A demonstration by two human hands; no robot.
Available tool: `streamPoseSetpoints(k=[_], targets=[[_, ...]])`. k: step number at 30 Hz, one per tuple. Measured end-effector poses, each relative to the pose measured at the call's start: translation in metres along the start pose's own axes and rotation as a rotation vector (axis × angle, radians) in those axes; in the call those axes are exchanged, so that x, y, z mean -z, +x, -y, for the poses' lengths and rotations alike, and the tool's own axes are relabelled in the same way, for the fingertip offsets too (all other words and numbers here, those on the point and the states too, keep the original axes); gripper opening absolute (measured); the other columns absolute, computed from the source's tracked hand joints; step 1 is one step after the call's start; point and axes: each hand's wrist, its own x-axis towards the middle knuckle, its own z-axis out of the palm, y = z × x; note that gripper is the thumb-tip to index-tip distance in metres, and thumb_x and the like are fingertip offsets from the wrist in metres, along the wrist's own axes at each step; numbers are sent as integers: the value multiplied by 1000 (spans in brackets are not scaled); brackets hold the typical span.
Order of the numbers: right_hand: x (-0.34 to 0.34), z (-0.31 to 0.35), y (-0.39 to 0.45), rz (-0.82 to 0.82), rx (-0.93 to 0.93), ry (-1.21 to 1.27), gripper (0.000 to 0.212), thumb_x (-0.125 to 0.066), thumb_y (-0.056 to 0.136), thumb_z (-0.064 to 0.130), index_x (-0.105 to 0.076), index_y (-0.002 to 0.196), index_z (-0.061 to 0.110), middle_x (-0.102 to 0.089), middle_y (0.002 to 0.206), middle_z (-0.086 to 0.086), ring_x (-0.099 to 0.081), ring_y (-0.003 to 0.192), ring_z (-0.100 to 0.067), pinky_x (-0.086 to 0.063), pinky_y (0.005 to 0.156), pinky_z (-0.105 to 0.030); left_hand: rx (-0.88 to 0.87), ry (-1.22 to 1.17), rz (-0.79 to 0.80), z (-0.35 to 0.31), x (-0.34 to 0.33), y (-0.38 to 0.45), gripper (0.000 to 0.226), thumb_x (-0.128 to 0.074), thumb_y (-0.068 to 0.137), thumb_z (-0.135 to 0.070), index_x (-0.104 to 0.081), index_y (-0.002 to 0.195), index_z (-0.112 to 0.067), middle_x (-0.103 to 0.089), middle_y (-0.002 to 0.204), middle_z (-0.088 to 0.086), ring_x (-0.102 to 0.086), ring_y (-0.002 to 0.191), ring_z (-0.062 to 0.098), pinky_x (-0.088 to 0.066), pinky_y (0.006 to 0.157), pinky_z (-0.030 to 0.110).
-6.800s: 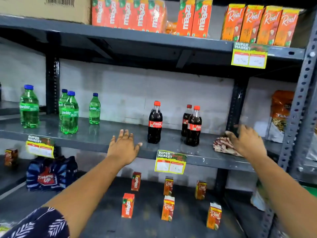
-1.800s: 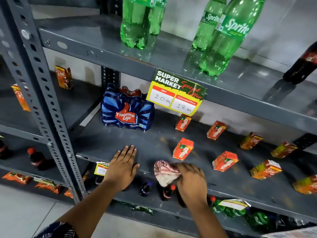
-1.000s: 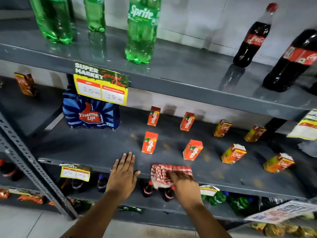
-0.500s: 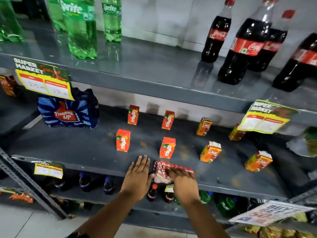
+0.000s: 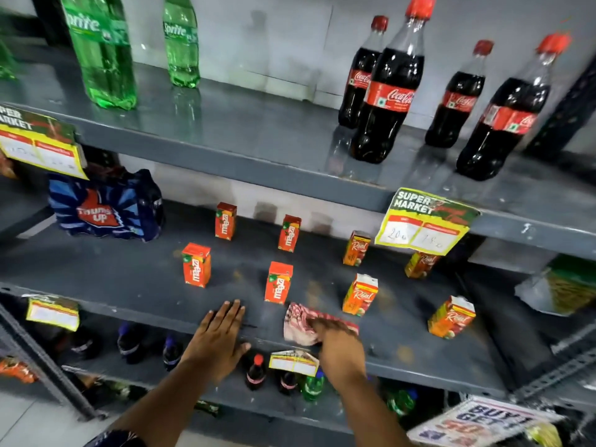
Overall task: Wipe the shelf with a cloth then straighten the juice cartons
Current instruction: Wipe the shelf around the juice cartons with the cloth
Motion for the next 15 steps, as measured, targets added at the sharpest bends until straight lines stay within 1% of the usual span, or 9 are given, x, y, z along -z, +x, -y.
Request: streamPoseSetpoints(k=[2,3,5,6,7,9,10,13,15], targets=[[-11,-3,-11,36,-30,-6,61,-77,40,10,-71,92,41,-74,79,7,-70,69,-17,-56,57,-28,5,-25,14,0,-1,1,71,-33,84,-55,-52,132,-7,-51,139,8,-41,131,24,-17,109,38],[-12,-4,-20,79,-58,71,58,-77,41,15,-70,91,44,-74,79,9,-70,70,-15,-56,59,-27,4,-41,9,0,-2,0,68,-28,90,-54,-51,133,-7,-49,140,8,-36,132,23,-11,109,36],[-2,-5,-37,93,-128,189,51,-65,64,24,-60,108,51,-71,103,13,-66,97,-16,-53,81,-29,10,-65,17,2,-2,-1,69,-14,95,-51,-48,135,-7,-46,142,7,-30,133,21,-7,109,34],[2,-6,-45,6,-106,183,50,-57,71,25,-57,112,54,-67,111,15,-62,106,-14,-49,88,-29,7,-75,16,4,-2,-2,69,-10,96,-50,-47,136,-7,-46,143,6,-28,133,20,-7,110,34],[10,-5,-45,-65,-114,189,50,-54,71,23,-58,109,55,-67,111,16,-62,105,-12,-49,88,-26,2,-86,13,5,0,-2,69,-9,96,-49,-46,136,-7,-45,143,6,-28,134,19,-7,110,33],[30,-1,-35,-109,-194,239,52,-63,56,15,-67,94,50,-72,91,14,-68,82,-11,-53,68,-22,10,-117,6,4,2,-4,66,-10,97,-47,-46,136,-7,-45,143,6,-30,135,19,-6,110,31],[33,0,-28,-118,-213,229,56,-67,52,9,-68,94,46,-73,86,12,-69,76,-15,-53,62,-23,15,-136,-4,3,3,-4,66,-10,97,-47,-46,136,-8,-46,143,6,-34,135,20,-6,110,31],[22,2,-2,-36,-158,96,65,-58,70,4,-53,124,40,-64,117,4,-62,99,-25,-53,77,-36,45,-213,-67,-1,1,-4,68,-8,97,-47,-51,133,-9,-51,139,7,-44,130,24,-3,111,29],[4,3,4,23,-155,-37,68,-71,65,11,-52,125,36,-63,117,4,-62,102,-25,-54,76,-40,62,-255,-130,-3,-1,-2,68,-9,97,-47,-53,131,-9,-52,138,8,-44,129,25,-5,111,30]])
